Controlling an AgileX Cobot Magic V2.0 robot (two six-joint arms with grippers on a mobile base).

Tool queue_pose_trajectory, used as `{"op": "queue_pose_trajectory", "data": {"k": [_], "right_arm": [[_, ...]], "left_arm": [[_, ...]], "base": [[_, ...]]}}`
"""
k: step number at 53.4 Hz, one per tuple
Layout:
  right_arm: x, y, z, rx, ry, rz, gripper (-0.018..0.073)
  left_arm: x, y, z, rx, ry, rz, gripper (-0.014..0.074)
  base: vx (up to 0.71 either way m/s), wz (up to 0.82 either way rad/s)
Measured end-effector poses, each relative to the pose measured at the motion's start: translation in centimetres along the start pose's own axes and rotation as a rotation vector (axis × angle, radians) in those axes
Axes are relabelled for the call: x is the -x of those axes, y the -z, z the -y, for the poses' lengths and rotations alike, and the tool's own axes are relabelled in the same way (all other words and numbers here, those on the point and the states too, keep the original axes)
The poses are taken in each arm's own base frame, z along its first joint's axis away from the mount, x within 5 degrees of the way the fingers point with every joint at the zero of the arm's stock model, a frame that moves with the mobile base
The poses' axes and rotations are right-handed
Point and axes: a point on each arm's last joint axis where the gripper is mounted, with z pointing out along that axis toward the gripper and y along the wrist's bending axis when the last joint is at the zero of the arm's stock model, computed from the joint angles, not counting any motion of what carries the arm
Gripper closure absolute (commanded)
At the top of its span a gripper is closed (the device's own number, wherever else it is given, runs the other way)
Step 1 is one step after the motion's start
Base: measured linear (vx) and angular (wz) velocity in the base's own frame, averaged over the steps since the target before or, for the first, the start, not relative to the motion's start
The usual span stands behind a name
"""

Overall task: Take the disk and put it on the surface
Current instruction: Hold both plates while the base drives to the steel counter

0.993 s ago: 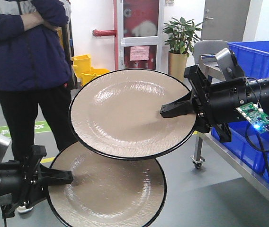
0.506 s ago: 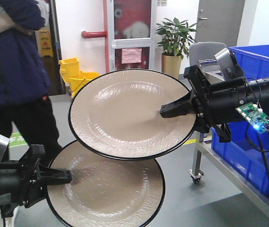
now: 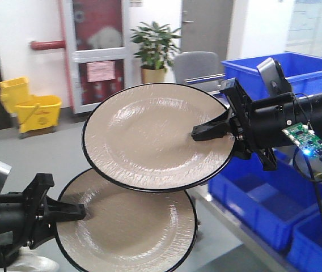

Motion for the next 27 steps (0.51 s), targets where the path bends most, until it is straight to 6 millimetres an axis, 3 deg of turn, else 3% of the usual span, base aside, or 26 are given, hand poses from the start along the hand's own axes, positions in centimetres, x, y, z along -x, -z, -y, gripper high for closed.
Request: {"op": "queue_pose_trajectory", "data": {"k": [27], "right_arm": [[0.04,0.0,0.0,0.0,0.0,0.004,0.0567]], "left_arm": [[0.01,0.0,-0.01,0.001,0.0,0.001,0.0595]], "base": [[0.34,-0.66]]}}
